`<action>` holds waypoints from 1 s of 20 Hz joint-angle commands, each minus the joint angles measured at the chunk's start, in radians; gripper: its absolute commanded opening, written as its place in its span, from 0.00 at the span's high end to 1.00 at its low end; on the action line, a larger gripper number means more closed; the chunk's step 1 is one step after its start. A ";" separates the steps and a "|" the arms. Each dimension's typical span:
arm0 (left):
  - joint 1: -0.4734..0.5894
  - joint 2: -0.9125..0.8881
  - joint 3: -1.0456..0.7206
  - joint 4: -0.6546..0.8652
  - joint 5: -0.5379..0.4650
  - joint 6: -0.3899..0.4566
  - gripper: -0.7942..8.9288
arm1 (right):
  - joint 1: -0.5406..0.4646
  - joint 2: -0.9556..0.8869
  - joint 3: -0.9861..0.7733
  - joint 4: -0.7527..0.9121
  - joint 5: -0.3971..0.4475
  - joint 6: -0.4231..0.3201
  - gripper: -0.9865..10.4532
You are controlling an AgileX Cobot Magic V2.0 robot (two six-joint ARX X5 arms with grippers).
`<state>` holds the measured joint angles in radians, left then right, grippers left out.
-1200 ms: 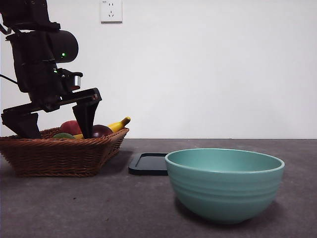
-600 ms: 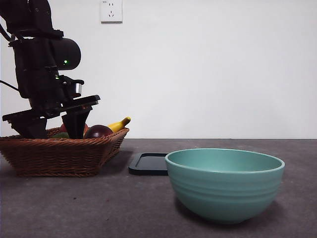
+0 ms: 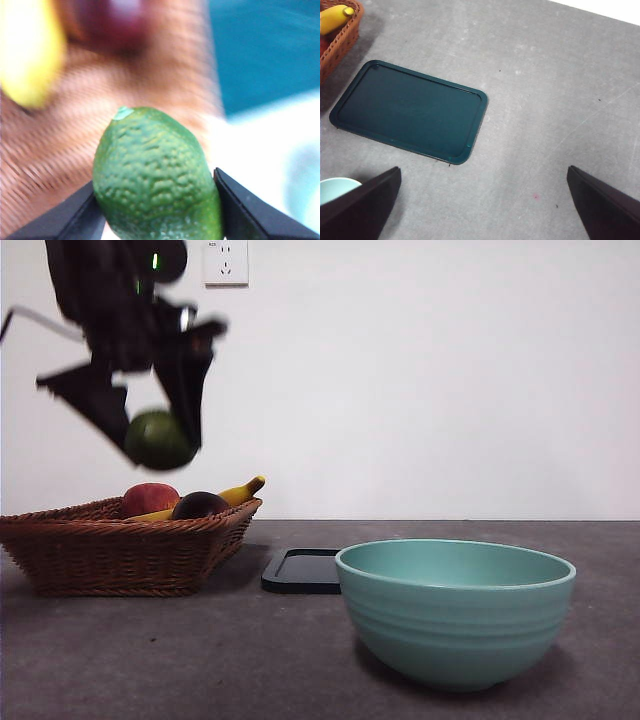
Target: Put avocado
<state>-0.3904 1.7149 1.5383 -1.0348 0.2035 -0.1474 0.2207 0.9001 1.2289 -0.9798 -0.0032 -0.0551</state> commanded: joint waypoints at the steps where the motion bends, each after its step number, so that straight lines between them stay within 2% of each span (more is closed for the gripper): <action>1: -0.077 -0.035 0.028 -0.021 0.037 -0.002 0.73 | 0.002 0.006 0.014 0.011 0.002 0.003 0.29; 7: -0.366 -0.028 0.025 0.009 0.059 -0.003 0.73 | 0.002 0.006 0.014 0.012 0.001 0.003 0.29; 10: -0.460 0.011 0.025 0.070 0.059 -0.003 0.73 | 0.002 0.006 0.014 0.013 0.001 0.003 0.29; 14: -0.535 0.071 0.025 0.116 0.059 0.005 0.73 | 0.002 0.006 0.014 0.013 0.002 0.003 0.29; 20: -0.581 0.154 0.025 0.165 0.059 0.005 0.73 | 0.002 0.006 0.014 0.014 0.002 0.003 0.29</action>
<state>-0.9577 1.8423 1.5459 -0.8806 0.2607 -0.1474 0.2207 0.9001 1.2289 -0.9764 -0.0032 -0.0551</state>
